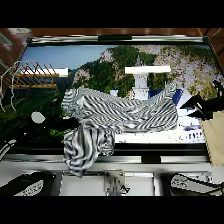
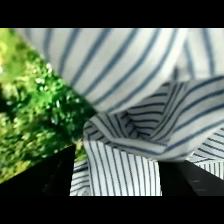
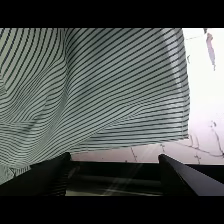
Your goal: Fold the shirts.
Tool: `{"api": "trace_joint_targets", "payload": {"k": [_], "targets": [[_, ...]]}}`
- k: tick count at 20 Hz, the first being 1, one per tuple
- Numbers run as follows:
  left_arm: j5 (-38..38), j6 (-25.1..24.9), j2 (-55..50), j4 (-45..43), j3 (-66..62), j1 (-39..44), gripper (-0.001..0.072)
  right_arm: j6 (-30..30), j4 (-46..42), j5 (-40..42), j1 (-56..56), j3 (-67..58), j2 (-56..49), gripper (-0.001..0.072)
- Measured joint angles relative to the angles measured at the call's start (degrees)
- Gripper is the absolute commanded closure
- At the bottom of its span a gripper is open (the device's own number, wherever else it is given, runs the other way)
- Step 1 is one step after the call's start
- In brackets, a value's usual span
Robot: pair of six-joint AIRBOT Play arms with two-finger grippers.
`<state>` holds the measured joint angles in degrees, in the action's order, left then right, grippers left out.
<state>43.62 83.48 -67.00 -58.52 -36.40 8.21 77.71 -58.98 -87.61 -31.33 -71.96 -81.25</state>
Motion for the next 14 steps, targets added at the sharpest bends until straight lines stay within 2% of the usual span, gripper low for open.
{"api": "trace_joint_targets", "payload": {"k": [3,6,10,14], "targets": [[-2.14,-0.83,-0.50,1.42,0.17,0.28,0.0507,0.00,-0.83,0.02,1.88,0.07,-0.28,0.0042],[-3.32,-2.97,-0.68,4.00,0.13,0.39,0.0664,0.09,-1.64,0.15,3.48,0.07,-0.74,0.0042],[-2.34,-7.10,-0.66,6.34,-1.36,0.33,0.0666,0.63,-4.70,0.31,4.09,0.07,-0.98,0.0042],[3.54,-10.71,-0.52,4.44,-4.39,-0.92,0.0667,1.07,-8.48,-0.42,4.28,0.07,-1.05,0.0042]]}}
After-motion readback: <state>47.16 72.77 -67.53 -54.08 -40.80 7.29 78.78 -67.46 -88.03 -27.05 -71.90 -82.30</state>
